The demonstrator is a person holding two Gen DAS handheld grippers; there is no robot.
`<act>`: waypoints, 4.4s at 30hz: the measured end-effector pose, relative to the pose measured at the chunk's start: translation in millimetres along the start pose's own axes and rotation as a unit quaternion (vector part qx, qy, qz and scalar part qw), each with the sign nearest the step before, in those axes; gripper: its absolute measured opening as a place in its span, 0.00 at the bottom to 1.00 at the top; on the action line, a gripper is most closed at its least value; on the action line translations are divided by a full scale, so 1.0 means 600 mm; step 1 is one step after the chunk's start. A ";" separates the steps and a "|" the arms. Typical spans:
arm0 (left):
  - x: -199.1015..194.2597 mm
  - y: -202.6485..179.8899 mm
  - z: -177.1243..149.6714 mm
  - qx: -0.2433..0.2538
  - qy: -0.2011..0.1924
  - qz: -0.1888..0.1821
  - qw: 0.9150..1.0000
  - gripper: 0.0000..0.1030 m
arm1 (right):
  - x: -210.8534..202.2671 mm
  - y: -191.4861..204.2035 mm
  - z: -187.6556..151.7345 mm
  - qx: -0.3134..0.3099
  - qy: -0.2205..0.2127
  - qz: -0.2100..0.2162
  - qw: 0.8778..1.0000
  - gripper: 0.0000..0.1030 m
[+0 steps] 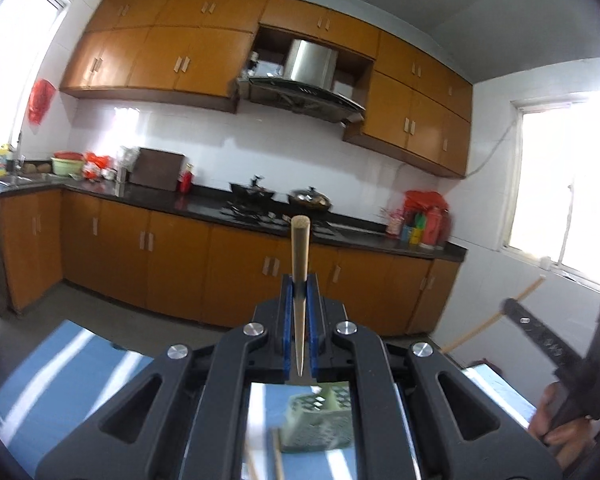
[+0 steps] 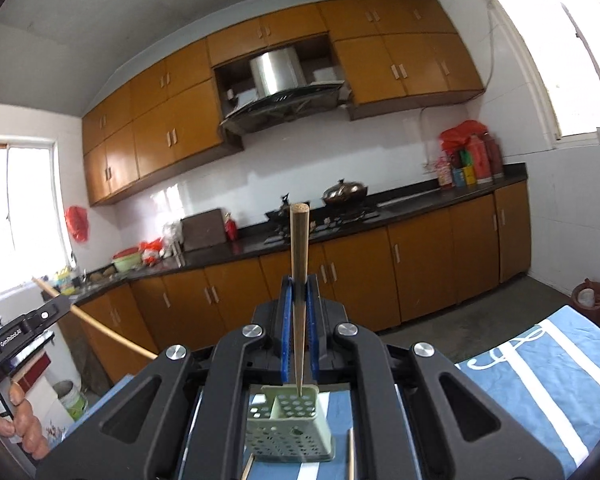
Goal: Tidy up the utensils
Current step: 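Open the right tool over the green holder while the left tool releases its chopstick there, then lower the right tool to the table and close on another chopstick, then close the left tool on a chopstick while the right tool holds its chopstick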
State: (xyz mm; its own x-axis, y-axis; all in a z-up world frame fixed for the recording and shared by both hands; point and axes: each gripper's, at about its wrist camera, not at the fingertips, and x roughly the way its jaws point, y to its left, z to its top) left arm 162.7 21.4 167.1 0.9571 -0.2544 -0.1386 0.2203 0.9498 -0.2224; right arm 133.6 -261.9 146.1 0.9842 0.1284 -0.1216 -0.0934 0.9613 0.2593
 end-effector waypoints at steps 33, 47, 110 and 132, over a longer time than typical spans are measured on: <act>0.047 0.048 -0.119 -0.002 0.082 0.046 0.996 0.41 | 0.009 -0.044 -0.093 -0.009 0.096 -0.058 0.994 0.40; 0.040 0.185 -0.332 0.000 0.274 0.133 0.953 0.45 | 0.065 -0.137 -0.339 0.036 0.351 -0.097 0.931 0.27; 0.125 0.191 -0.413 0.026 0.345 0.146 0.927 0.13 | 0.074 -0.163 -0.362 -0.029 0.343 -0.159 0.925 0.08; 0.122 0.200 -0.413 0.007 0.343 0.137 0.929 0.13 | 0.075 -0.163 -0.364 -0.032 0.343 -0.160 0.925 0.08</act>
State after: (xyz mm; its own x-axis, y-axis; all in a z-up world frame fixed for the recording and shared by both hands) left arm 212.4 71.7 -108.8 0.6340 -0.0546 -0.7714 -0.0065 0.9971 -0.0759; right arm 154.2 -297.0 -93.7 0.6375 -0.0618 -0.7680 0.1559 0.9865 0.0499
